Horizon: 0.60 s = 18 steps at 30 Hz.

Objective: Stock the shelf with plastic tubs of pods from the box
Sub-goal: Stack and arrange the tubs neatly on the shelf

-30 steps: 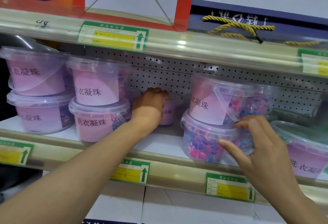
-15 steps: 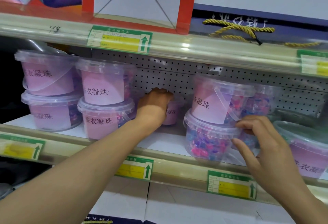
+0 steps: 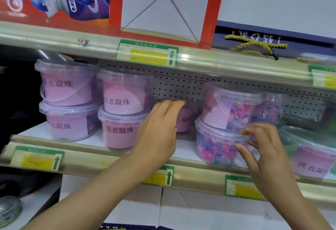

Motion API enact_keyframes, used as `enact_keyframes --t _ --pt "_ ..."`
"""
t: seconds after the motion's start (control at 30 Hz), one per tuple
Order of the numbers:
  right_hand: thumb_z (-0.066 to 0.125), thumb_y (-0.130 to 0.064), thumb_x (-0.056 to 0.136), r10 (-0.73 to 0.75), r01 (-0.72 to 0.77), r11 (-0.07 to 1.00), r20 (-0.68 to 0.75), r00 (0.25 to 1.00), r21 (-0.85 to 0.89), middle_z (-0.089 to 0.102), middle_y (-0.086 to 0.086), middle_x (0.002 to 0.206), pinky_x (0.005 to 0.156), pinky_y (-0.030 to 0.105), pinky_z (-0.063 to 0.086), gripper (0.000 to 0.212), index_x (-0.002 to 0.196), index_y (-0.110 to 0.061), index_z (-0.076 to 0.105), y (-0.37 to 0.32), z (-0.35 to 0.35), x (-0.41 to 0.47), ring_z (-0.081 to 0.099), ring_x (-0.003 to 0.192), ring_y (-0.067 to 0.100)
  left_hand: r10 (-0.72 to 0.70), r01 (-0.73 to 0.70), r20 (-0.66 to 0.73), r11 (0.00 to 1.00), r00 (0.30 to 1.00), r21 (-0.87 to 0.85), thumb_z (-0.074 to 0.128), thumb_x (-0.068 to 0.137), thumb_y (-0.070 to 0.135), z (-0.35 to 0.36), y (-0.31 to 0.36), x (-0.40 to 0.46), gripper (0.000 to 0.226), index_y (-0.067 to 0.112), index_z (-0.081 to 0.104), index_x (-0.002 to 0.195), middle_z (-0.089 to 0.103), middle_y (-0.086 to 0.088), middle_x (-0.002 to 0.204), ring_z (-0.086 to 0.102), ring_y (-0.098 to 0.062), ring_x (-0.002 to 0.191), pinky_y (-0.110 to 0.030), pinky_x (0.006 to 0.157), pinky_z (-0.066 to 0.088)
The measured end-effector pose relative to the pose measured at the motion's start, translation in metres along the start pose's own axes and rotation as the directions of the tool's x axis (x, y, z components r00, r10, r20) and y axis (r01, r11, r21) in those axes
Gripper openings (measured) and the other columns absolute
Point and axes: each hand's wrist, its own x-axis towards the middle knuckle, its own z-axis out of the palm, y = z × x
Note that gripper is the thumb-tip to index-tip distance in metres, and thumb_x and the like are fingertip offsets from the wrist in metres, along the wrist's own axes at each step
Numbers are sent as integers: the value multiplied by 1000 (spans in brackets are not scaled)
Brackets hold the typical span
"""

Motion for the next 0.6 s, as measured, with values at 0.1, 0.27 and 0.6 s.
enact_keyframes --t 0.1,0.27,0.6 --pt "51 -39 89 7 -7 1000 -4 1000 13 41 1 107 75 23 51 28 103 -15 53 -20 10 5 49 78 10 77 -75 -45 996 996 58 72 61 -3 -16 -14 -20 62 6 57 121 61 -7 115 45 -21 108 -28 92 36" --pt "71 -19 77 28 -29 998 -9 1000 -54 44 3 104 56 37 50 33 100 -25 48 -54 34 13 54 80 24 118 -112 -46 988 992 109 75 55 -4 -32 -33 -34 53 6 64 106 65 -6 104 47 -22 98 -31 85 37" --pt "71 -11 80 -31 32 998 9 999 -58 45 4 104 54 23 38 31 101 -18 49 -72 44 14 50 74 13 131 -130 -12 987 991 94 80 49 -2 -34 -40 -38 53 7 67 99 67 -5 94 45 -19 96 -29 84 35"
